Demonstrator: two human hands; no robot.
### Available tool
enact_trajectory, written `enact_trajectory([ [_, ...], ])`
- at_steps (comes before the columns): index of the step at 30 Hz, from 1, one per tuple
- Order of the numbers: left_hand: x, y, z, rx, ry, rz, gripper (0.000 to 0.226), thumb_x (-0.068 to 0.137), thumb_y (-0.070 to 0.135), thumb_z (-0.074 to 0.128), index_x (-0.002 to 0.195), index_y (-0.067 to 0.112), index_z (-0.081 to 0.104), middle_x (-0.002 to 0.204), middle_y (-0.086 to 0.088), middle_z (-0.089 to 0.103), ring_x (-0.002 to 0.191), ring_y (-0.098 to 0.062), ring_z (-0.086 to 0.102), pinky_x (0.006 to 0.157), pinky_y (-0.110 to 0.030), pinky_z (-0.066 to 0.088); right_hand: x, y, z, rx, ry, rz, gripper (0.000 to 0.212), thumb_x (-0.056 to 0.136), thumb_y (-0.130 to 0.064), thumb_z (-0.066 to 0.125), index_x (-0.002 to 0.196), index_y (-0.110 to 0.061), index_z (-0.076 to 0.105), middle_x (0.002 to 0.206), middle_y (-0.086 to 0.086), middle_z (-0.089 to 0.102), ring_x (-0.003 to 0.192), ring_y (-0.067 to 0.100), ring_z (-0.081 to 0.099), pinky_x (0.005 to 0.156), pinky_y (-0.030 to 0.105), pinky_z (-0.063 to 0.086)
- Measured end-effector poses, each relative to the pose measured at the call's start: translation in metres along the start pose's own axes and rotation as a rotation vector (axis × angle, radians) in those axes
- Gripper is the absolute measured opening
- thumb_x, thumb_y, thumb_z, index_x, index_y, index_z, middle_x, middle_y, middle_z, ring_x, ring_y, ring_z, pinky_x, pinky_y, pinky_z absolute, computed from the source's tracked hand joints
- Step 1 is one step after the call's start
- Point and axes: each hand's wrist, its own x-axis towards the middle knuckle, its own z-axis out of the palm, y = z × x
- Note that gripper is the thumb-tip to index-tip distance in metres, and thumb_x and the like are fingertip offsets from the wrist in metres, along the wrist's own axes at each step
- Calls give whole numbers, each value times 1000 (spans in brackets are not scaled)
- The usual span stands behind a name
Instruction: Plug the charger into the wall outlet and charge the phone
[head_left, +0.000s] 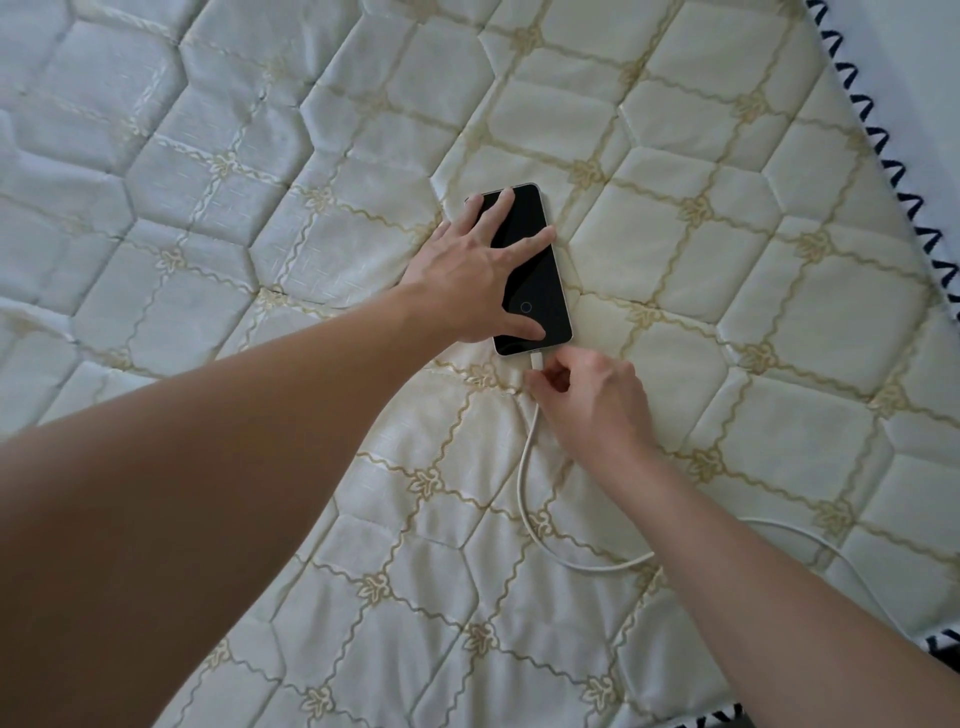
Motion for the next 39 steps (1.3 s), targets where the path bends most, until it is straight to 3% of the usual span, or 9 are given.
enact_trajectory([
  [4, 0, -1, 2, -12, 6, 5, 104, 70, 78, 60, 151, 48, 3, 165, -5, -10, 150, -31, -9, 121, -49, 13, -2, -1, -1, -152, 3, -96, 27, 94, -37, 54, 85, -12, 60, 85, 6, 65, 79, 33, 59, 61, 33, 36],
  [8, -2, -4, 5, -38, 39, 23, 103, 70, 79, 60, 151, 48, 5, 165, -6, -8, 150, -32, -8, 121, -50, 13, -5, -2, 1, -218, 30, -116, 26, 97, -38, 50, 90, -14, 58, 93, 5, 65, 86, 33, 61, 64, 36, 38],
  [17, -1, -4, 16, -21, 82, 61, 96, 74, 79, 54, 151, 48, 7, 165, -7, -8, 151, -32, -7, 120, -50, 12, 8, 0, 1, -331, 39, -223, 28, 97, -37, 50, 85, -15, 62, 85, 4, 69, 81, 31, 64, 76, 40, 32],
  [22, -3, -4, 21, 2, 103, 87, 90, 78, 78, 50, 151, 49, 6, 165, -5, -8, 151, -30, -6, 121, -51, 13, 10, -4, -2, -339, 24, -218, 27, 98, -36, 50, 88, -15, 64, 87, 5, 69, 85, 30, 64, 81, 42, 37],
  [32, 5, -7, 15, 66, 146, 195, 94, 78, 76, 52, 153, 44, 4, 165, -7, -4, 151, -28, -1, 117, -43, 22, 11, -13, 2, -332, 72, -189, 28, 93, -40, 51, 86, -16, 64, 85, 5, 69, 84, 29, 64, 78, 39, 38],
  [36, -1, -6, 21, 22, 188, 136, 98, 78, 75, 53, 154, 40, 0, 166, -3, -1, 152, -24, 1, 119, -46, 23, 10, -11, 2, -319, 77, -175, 29, 91, -40, 55, 84, -13, 64, 84, 10, 70, 83, 34, 65, 75, 39, 40],
  [39, -18, -5, 24, -72, 274, 67, 90, 79, 74, 46, 153, 41, 8, 166, 0, 6, 151, -23, 7, 119, -47, 24, 10, -14, -3, -325, 76, -158, 34, 88, -47, 57, 82, -14, 64, 87, 11, 71, 89, 34, 61, 77, 39, 42],
])
